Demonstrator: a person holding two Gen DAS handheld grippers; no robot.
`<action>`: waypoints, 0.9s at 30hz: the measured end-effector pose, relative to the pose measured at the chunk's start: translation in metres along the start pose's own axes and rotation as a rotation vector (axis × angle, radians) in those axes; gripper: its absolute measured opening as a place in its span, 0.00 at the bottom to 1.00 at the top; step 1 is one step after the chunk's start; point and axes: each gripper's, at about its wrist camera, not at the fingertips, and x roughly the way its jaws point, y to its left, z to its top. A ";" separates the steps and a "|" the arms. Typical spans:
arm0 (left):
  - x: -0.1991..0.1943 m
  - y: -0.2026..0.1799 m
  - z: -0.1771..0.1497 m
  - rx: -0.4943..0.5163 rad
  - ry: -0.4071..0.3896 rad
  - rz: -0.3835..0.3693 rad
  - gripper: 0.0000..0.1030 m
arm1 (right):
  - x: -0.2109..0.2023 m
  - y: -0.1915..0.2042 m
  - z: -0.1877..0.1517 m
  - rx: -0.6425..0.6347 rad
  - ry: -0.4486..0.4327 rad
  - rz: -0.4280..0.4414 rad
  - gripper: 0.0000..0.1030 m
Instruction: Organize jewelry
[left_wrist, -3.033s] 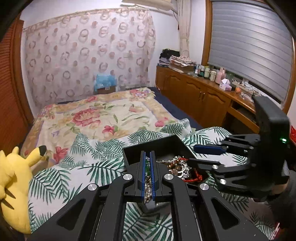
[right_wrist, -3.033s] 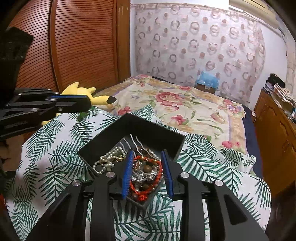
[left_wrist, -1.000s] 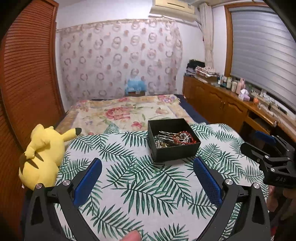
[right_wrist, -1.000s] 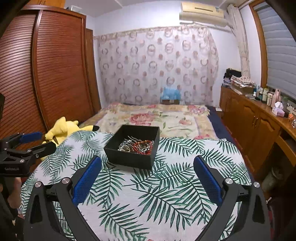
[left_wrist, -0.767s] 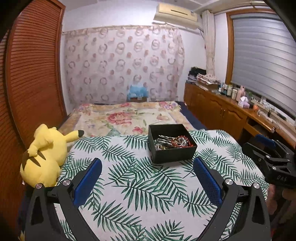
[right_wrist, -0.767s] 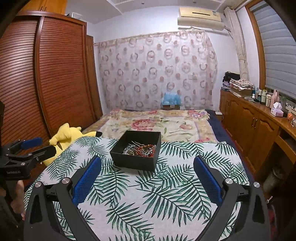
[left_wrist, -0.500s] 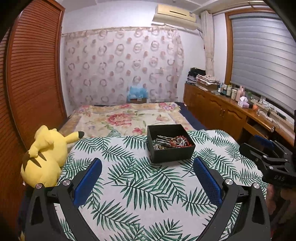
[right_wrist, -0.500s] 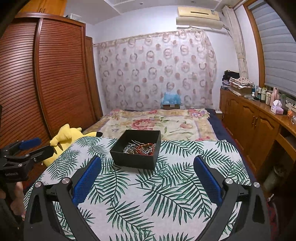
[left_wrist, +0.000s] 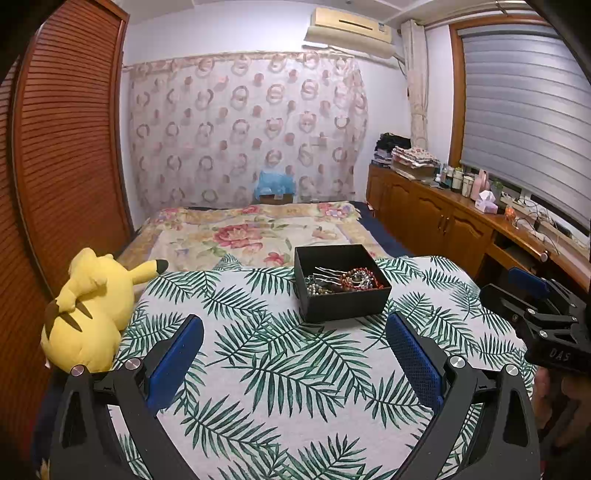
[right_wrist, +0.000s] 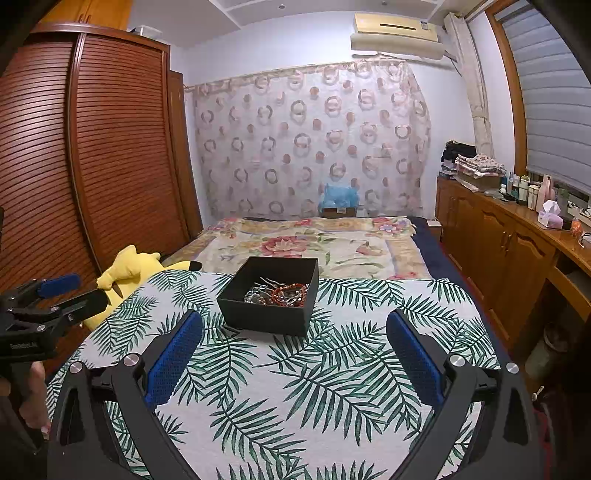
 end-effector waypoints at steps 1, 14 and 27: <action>0.000 -0.001 0.000 0.001 0.000 0.001 0.92 | 0.000 0.000 0.000 -0.001 0.000 0.000 0.97; 0.001 -0.001 0.000 0.000 0.003 0.000 0.92 | 0.001 0.002 -0.003 -0.001 0.004 0.002 0.97; 0.001 -0.001 0.000 0.001 0.004 0.000 0.92 | 0.002 0.002 -0.003 0.000 0.004 0.002 0.97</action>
